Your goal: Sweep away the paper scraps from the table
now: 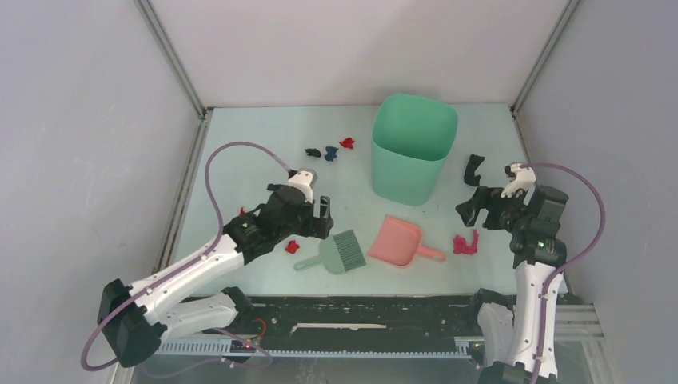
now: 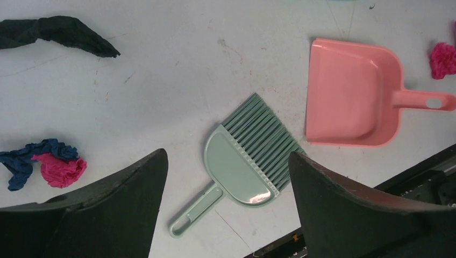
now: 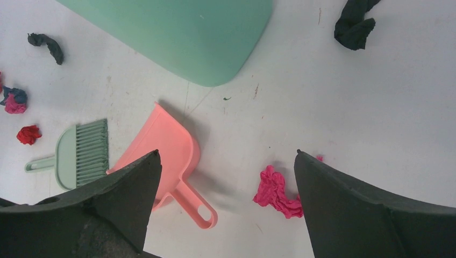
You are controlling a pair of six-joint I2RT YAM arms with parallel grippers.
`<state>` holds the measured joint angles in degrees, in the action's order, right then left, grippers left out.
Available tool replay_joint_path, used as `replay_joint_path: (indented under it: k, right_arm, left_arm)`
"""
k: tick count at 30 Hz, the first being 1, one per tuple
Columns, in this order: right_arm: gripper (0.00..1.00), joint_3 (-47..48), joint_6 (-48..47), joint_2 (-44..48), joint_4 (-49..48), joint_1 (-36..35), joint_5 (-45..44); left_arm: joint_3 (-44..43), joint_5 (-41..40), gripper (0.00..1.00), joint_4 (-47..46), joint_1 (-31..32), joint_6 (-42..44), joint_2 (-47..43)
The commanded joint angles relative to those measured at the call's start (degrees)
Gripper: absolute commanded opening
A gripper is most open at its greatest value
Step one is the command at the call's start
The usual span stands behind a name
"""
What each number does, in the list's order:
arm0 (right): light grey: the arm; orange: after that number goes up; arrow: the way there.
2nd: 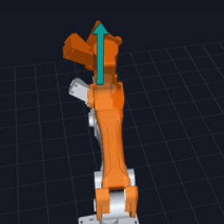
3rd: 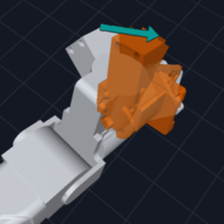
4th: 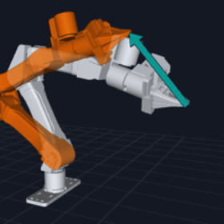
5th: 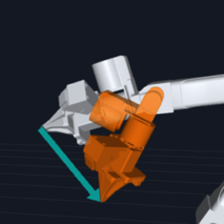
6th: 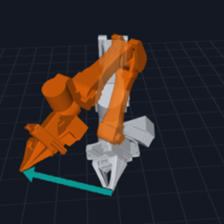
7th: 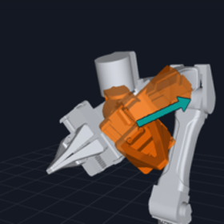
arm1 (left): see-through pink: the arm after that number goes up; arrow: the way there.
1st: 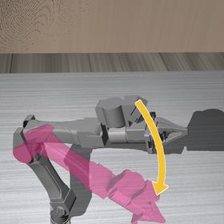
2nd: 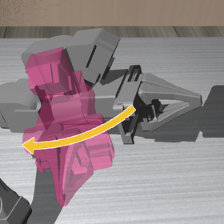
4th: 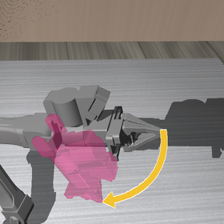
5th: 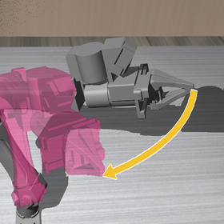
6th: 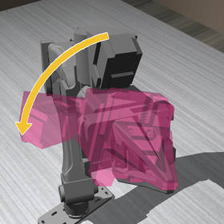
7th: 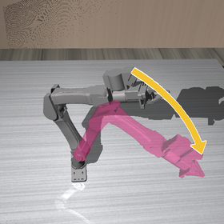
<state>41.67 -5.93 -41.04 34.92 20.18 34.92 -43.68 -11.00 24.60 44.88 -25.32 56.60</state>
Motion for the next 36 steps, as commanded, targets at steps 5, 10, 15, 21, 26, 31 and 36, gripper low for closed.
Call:
replay_joint_path:
  k: [5,10,15,21,26,31,36]
  right_arm:
    - [1.0,-1.15,-7.73,2.76,0.26,0.51,6.21]
    - [1.0,-1.15,-14.87,2.03,3.94,0.73,11.3]
    - [1.0,-1.2,-16.08,2.04,4.44,0.82,11.75]
    - [0.99,-1.17,-17.36,1.46,5.27,1.64,12.84]
    - [0.99,-1.15,-17.9,1.64,5.62,1.96,13.14]
    - [0.99,-1.15,-18.57,1.77,6.17,2.55,14.1]
    - [0.99,-1.15,-19.16,1.83,6.85,3.38,15.12]
  left_arm:
    - [-8.6,-4.17,0.83,4.46,4.91,7.36,10.54]
    - [-16.07,-8.41,0.77,8.59,9.67,13.41,20.96]
    - [-23.25,-11.16,0.66,12.55,11.88,17.57,30.42]
    - [-25.68,-5.97,0.61,15.43,11.89,21.63,36.57]
    - [-25.74,-2.01,0.56,14.23,11.89,22.24,40.5]
    - [-23.83,-2.9,0.52,9.18,11.89,23.63,42.2]
    - [-23.42,-1.5,0.43,6.71,11.76,24.75,45.16]
